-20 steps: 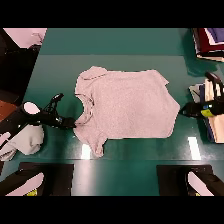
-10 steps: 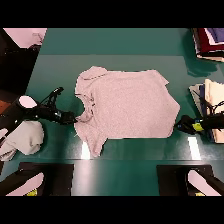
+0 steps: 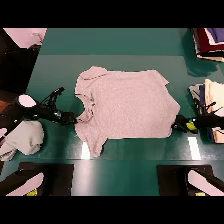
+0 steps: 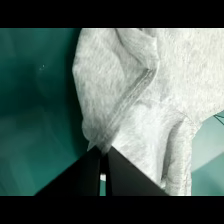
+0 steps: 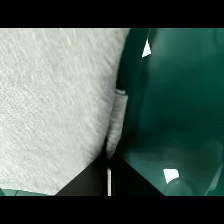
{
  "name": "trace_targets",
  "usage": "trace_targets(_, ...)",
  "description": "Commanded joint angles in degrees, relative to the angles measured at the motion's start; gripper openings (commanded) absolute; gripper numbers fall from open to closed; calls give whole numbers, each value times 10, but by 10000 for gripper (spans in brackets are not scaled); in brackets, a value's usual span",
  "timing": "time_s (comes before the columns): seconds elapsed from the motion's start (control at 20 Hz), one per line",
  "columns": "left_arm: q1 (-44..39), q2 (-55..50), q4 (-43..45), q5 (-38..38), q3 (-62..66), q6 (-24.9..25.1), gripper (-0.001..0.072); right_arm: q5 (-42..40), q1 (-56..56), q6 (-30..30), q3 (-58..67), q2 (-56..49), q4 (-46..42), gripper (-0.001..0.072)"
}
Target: Fold the shirts.
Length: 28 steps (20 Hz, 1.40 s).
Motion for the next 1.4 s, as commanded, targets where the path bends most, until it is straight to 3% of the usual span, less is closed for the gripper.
trace_targets(0.0,2,0,2,-8,6,1,20,24,-9,-1,13,0,-27,12)
trace_targets(0.15,30,25,3,-26,58,0,20,103,-14,1,63,54,-115,12)
trace_targets(0.35,64,90,2,-36,189,-15,20,126,-38,3,160,171,-116,12)
trace_targets(0.6,64,146,-12,-28,412,-15,20,37,-38,6,318,260,-53,12)
trace_targets(0.85,64,146,-15,-19,659,-15,20,-61,-38,6,480,311,-49,12)
trace_targets(1.05,64,146,-16,-2,808,-15,20,-71,-38,6,588,311,-50,12)
trace_targets(1.2,64,146,-37,8,863,-29,20,-16,-38,6,680,280,-50,12)
trace_targets(1.35,64,145,-76,-16,864,-36,19,102,-38,16,784,217,-50,11)
